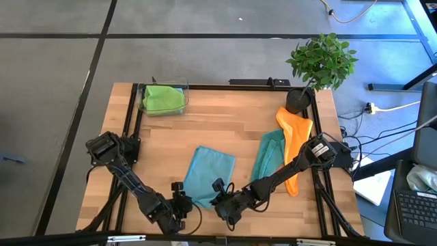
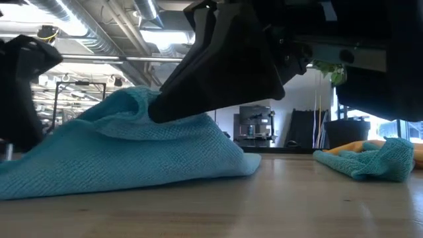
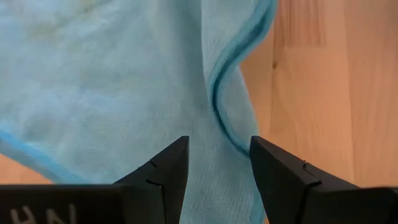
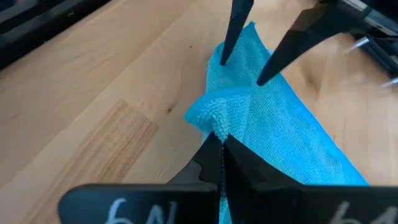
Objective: Fold microfiber towels
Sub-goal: Fold the light blue microfiber cloth
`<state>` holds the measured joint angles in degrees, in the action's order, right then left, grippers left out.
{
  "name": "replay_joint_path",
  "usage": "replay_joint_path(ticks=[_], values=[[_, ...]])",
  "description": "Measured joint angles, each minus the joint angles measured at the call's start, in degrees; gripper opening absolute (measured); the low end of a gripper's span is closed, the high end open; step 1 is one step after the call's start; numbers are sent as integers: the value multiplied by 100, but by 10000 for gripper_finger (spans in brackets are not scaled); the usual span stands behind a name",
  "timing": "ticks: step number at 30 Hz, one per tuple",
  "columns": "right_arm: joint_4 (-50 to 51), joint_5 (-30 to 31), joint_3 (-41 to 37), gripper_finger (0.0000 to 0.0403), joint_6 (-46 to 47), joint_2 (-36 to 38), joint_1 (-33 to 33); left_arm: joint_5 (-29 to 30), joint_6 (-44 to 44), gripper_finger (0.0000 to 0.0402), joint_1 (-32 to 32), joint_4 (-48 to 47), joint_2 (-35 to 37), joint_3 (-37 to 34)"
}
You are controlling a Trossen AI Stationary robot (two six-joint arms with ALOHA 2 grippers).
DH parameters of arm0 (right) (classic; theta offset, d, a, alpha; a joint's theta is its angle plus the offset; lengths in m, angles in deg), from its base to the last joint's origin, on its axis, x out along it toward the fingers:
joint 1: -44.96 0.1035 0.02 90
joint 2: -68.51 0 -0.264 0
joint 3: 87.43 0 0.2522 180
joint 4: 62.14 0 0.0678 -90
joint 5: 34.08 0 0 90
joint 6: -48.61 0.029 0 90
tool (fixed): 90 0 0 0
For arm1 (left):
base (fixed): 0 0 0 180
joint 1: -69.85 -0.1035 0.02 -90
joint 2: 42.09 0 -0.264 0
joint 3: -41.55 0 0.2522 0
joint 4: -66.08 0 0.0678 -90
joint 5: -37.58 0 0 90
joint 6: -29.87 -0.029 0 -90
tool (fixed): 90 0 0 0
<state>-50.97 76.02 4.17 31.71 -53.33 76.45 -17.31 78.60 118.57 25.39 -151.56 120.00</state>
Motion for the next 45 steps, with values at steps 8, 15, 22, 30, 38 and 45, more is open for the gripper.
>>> replay_joint_path(ticks=[8,15,22,30,38,45], values=[[32,-4,0,8,-2,0,0,88,-286,164,-102,584,0,2],[32,-6,2,8,-7,0,0,155,-387,164,-194,732,-49,8],[68,-9,9,8,-10,2,7,90,-352,161,-366,713,-186,8],[215,166,9,8,23,2,33,15,-218,135,-397,939,-186,8],[466,170,9,11,166,4,33,-17,-111,32,-399,1019,-186,8],[1218,547,9,56,503,168,65,-27,-111,2,-454,1022,-186,8]])
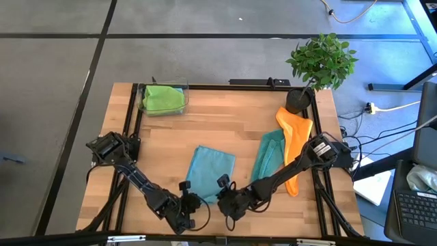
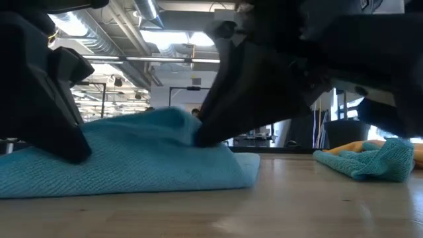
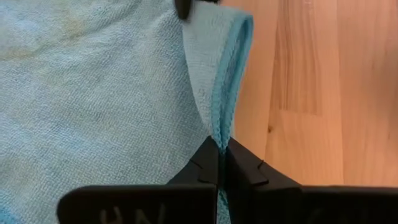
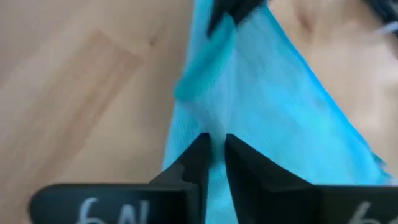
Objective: Fold microfiber towels
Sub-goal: Fold the light blue microfiber cloth
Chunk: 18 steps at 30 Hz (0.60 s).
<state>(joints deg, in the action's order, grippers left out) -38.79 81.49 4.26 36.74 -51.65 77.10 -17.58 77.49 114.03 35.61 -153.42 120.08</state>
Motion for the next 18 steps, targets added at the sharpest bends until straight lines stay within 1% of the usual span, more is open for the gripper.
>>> replay_joint_path(ticks=[4,8,11,14,18], values=[[771,397,0,85,380,379,134,-21,-36,1,-103,-48,0,78],[2221,810,0,105,1093,878,328,-197,-331,1,-244,-38,0,402],[3459,1113,0,110,1888,1238,509,-318,-618,0,-335,-59,0,741],[4389,1304,-11,109,2655,1522,737,-515,-783,0,-451,-105,2,948],[4951,1370,-98,104,3251,1767,1074,-818,-1190,0,-678,-142,2,1032]])
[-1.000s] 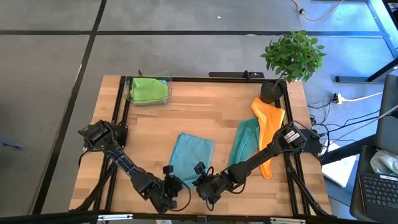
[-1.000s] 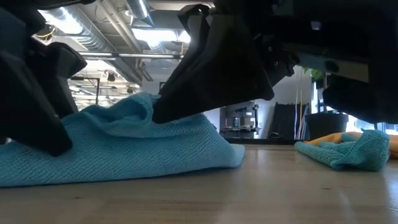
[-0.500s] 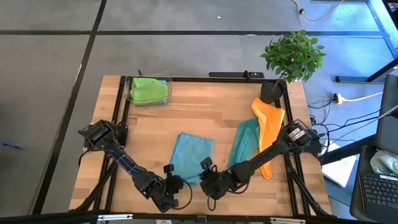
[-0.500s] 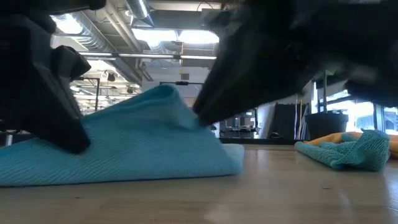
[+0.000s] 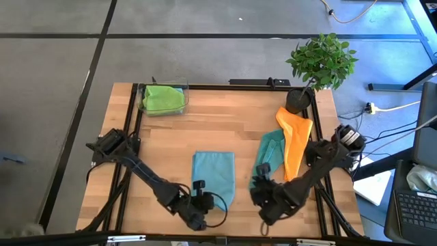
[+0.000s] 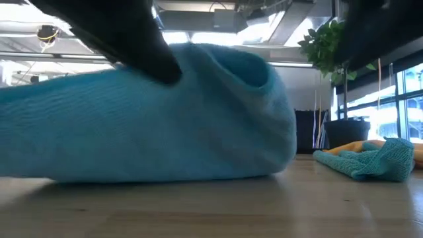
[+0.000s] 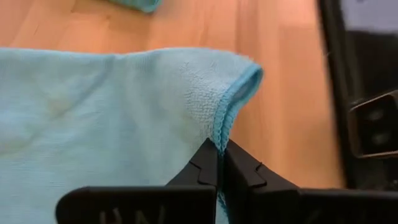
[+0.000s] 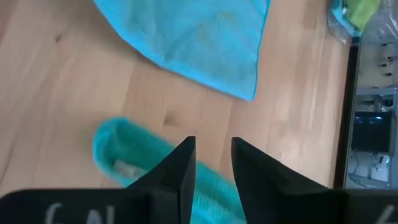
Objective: Fold microfiber towels
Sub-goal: Fold the light blue microfiber cloth
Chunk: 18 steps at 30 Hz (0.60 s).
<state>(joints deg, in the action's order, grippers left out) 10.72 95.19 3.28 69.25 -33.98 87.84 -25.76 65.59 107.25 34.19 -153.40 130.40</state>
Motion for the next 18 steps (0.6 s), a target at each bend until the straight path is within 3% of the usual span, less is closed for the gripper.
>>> replay_joint_path(ticks=[8,13,18], values=[[53,18,-323,103,313,84,364,-806,-943,0,-996,-391,2,-2],[52,38,-618,103,390,84,358,-846,-1642,0,-1462,-547,7,-2],[59,94,-909,103,653,84,330,-770,-1742,0,-1824,-1066,9,-4]])
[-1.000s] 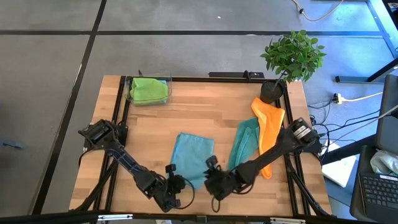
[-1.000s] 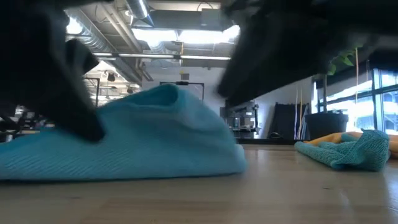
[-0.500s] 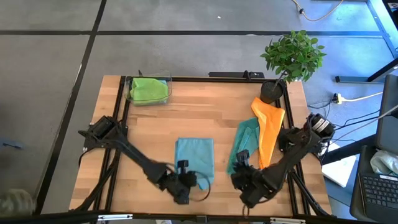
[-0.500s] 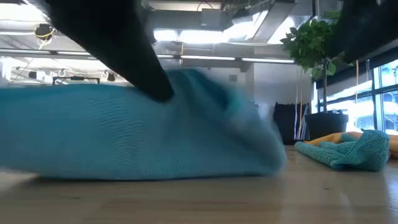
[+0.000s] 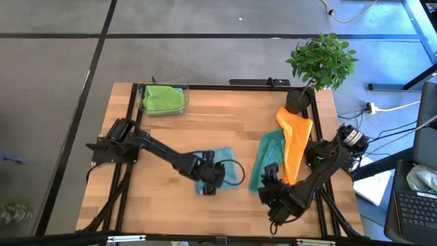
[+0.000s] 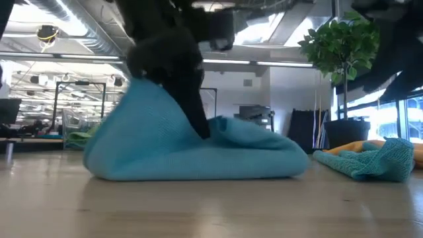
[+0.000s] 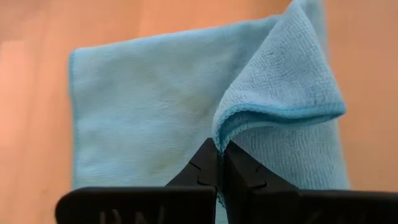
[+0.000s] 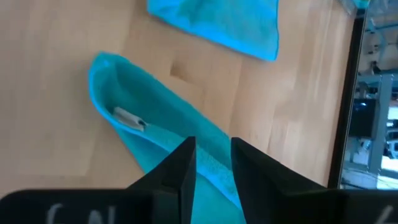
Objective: Fold microfiber towels
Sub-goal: Fold the light blue microfiber cloth
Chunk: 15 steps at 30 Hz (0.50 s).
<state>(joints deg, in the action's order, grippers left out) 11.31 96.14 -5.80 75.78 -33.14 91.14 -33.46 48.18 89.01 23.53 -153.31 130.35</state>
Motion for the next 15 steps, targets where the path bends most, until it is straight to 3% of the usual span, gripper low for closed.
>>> replay_joint_path(ticks=[15], values=[[-12,452,-257,103,82,-2,-4,343,-702,0,-179,-194,698,13]])
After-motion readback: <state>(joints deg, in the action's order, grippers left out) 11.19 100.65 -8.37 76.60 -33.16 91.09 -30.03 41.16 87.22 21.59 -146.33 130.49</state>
